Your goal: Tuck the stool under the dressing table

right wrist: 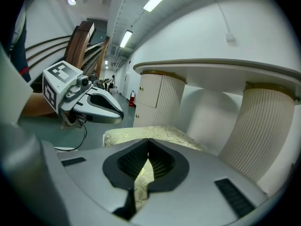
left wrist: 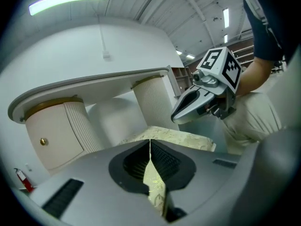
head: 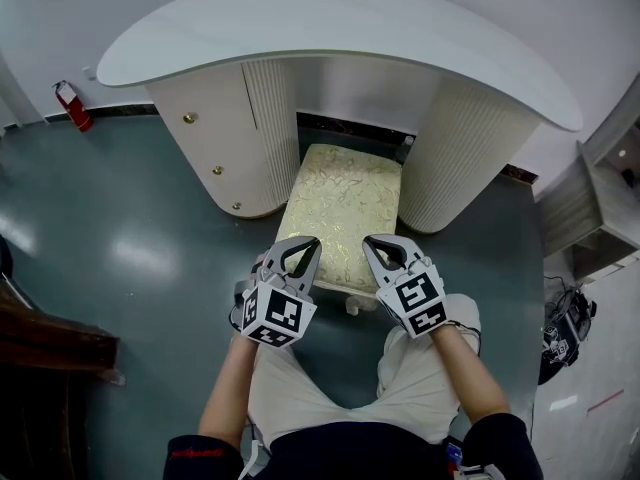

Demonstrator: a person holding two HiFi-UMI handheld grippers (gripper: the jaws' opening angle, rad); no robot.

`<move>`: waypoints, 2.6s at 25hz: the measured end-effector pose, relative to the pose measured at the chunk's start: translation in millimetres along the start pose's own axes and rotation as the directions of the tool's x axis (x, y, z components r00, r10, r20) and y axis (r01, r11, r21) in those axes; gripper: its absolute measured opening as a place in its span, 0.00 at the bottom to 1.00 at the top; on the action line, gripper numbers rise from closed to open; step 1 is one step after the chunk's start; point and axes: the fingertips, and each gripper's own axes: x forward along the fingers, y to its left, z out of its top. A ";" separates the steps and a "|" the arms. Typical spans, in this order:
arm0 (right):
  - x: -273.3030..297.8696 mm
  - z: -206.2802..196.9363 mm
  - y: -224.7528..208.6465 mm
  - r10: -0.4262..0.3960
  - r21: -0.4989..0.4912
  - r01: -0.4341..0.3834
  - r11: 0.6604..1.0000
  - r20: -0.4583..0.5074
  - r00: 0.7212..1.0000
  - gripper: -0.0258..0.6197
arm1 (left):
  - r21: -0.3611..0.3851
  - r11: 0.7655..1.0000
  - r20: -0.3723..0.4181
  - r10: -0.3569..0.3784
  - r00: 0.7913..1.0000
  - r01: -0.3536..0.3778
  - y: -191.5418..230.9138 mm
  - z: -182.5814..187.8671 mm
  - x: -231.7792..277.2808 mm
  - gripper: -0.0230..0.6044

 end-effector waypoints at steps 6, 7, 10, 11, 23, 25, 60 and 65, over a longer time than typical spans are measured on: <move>-1.9 -16.4 20.6 0.027 -0.031 -0.029 0.999 -0.062 0.998 0.06 | 0.128 0.991 -0.082 -0.021 0.996 0.031 -17.3 -21.2 -2.5 0.06; -1.7 -18.4 24.0 0.035 -0.031 -0.038 0.999 -0.069 0.997 0.06 | 0.126 0.991 -0.088 -0.028 0.996 0.039 -18.5 -24.2 -4.0 0.07; -2.8 -22.1 32.6 0.054 -0.030 -0.056 0.998 -0.075 0.996 0.06 | 0.121 0.991 -0.094 -0.047 0.994 0.058 -22.2 -29.9 -9.0 0.07; -3.8 -23.4 35.2 0.056 -0.030 -0.058 0.998 -0.077 0.995 0.06 | 0.125 0.990 -0.096 -0.049 0.994 0.061 -23.7 -31.3 -10.9 0.07; -6.4 -43.7 63.4 0.100 -0.036 -0.106 0.994 -0.141 0.985 0.25 | 0.188 0.975 -0.141 -0.089 0.986 0.115 -42.3 -51.0 -17.5 0.20; -4.2 -46.8 65.3 0.097 -0.043 -0.104 0.994 -0.154 0.983 0.28 | 0.221 0.967 -0.161 -0.090 0.983 0.125 -44.2 -56.1 -15.2 0.23; 17.3 -76.8 47.5 0.021 -0.096 -0.050 0.994 -0.281 0.959 0.25 | 0.127 0.989 -0.215 -0.050 0.975 0.079 -28.3 -77.2 19.8 0.23; 23.9 -75.4 38.5 -0.004 -0.113 -0.029 0.993 -0.283 0.959 0.25 | 0.136 0.989 -0.218 -0.029 0.976 0.059 -21.5 -75.6 28.9 0.22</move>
